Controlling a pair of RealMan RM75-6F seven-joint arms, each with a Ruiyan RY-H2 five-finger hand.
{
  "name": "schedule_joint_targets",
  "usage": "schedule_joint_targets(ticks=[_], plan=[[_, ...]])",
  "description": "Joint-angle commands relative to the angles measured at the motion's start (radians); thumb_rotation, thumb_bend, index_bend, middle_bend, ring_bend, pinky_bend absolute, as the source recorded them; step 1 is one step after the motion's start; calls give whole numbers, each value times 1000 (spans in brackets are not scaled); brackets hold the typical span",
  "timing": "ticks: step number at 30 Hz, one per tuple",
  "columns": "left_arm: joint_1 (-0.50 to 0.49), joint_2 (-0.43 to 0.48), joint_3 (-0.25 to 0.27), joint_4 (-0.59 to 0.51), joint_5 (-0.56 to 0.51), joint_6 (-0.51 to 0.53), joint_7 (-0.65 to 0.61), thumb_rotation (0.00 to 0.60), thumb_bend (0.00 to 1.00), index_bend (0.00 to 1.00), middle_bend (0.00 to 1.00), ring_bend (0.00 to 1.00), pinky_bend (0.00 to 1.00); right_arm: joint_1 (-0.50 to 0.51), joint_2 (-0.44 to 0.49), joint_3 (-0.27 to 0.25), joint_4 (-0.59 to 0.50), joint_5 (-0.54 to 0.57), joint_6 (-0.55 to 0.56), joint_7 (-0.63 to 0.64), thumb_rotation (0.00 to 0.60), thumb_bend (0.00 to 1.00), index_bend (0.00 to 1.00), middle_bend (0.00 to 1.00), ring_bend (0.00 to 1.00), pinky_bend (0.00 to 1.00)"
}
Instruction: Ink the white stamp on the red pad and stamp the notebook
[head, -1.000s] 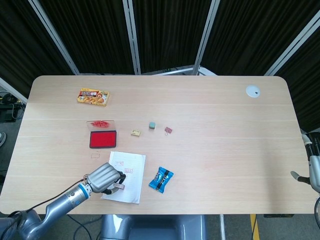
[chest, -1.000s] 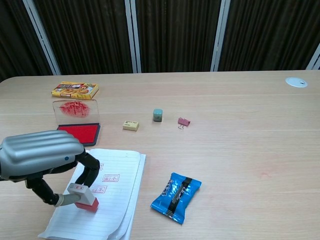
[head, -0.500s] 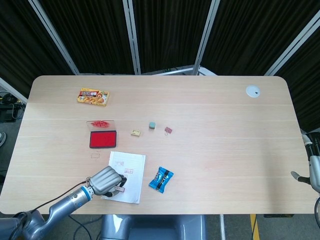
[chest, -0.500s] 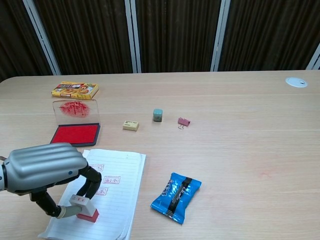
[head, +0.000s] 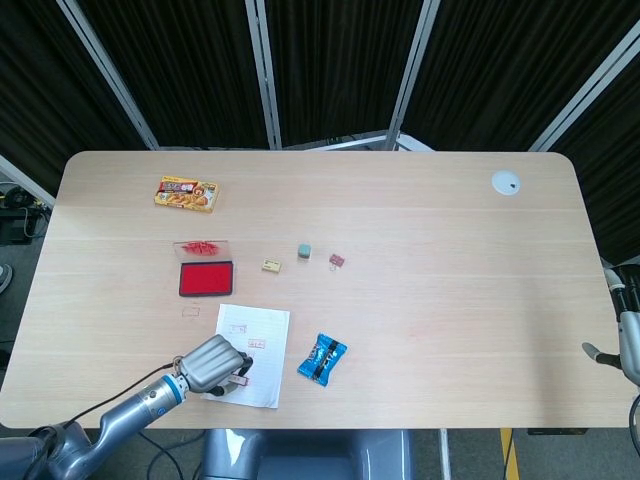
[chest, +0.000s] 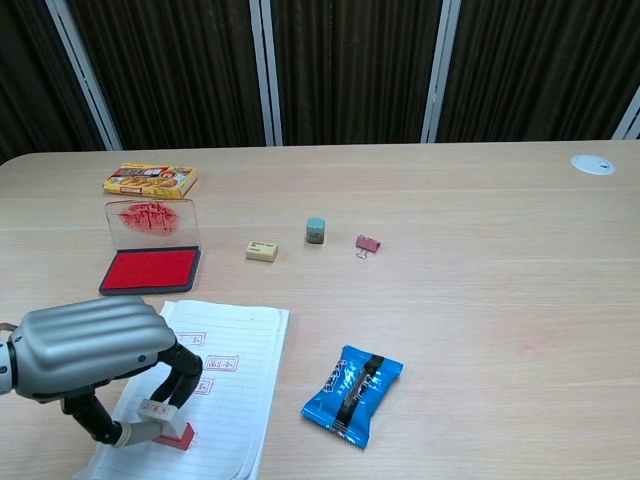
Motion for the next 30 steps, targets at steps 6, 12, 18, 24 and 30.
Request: schedule_joint_targets(ticks=[6, 12, 18, 24, 30], plan=[[5, -13, 9, 19, 0, -5, 10, 600, 400, 621, 586, 853, 878, 0, 1, 0, -1, -1, 1, 1, 600, 0, 0, 0, 0, 0], [8, -18, 10, 25, -1, -2, 9, 600, 400, 621, 586, 853, 878, -1, 1, 0, -1, -1, 1, 0, 600, 0, 0, 0, 0, 0], [8, -12, 5, 18, 0, 8, -2, 600, 401, 621, 586, 852, 878, -1, 0, -1, -1, -1, 1, -1, 600, 0, 0, 0, 0, 0], [5, 24, -3, -31, 9, 36, -31, 600, 400, 623, 586, 851, 878, -1, 0, -1, -1, -1, 1, -3, 600, 0, 0, 0, 0, 0], [-1, 93, -33, -106, 11, 83, -65, 600, 401, 624, 586, 851, 878, -1, -1, -2, -3, -2, 3, -6, 600, 0, 0, 0, 0, 0]])
